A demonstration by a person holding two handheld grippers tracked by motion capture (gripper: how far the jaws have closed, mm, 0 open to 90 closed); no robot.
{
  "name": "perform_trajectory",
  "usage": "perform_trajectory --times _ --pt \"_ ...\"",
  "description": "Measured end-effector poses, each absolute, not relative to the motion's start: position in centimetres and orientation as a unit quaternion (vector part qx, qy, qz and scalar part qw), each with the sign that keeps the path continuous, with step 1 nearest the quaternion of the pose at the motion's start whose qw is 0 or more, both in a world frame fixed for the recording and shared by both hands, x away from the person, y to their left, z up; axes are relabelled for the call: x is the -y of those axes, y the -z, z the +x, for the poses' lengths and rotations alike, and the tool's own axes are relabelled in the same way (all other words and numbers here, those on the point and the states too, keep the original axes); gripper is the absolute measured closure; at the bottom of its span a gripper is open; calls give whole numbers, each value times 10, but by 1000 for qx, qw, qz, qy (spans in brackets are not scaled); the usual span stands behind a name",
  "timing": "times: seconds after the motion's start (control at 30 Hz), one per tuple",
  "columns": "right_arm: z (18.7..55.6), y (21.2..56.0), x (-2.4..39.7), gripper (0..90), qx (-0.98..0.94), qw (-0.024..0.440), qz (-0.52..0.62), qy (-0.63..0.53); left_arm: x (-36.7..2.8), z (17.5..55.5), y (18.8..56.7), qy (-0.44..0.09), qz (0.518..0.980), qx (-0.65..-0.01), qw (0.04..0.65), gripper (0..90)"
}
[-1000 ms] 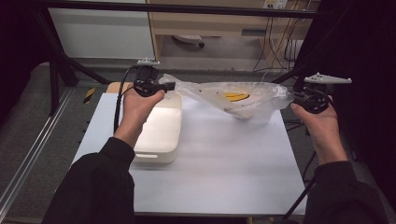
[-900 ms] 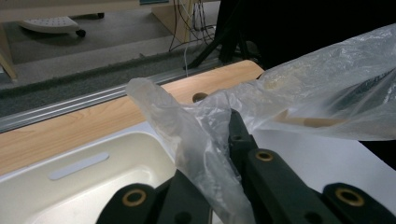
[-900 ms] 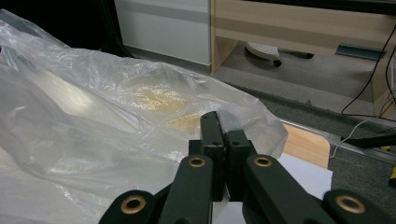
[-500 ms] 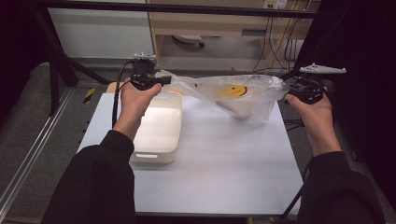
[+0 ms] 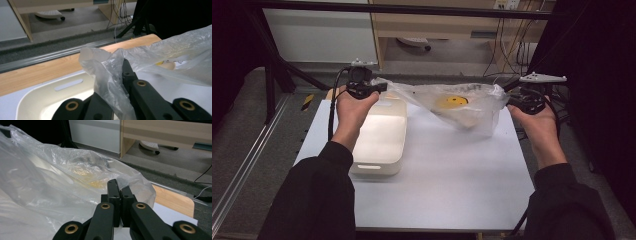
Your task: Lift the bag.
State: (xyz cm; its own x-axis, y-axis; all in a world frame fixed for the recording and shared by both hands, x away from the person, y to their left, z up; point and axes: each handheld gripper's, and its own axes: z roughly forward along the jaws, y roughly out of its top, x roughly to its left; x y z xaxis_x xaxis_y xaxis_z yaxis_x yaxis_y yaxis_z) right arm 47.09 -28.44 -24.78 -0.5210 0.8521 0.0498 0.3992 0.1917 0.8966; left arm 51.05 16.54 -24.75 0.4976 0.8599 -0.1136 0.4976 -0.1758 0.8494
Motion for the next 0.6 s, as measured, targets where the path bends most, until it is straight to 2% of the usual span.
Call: perform_trajectory --times 0.13,0.6 --pt "471 251 282 900 -733 238 428 -472 -167 508 248 -210 732 -463 454 900" --pt "470 269 282 900 -739 229 433 -462 -170 493 259 -195 754 -447 440 900"
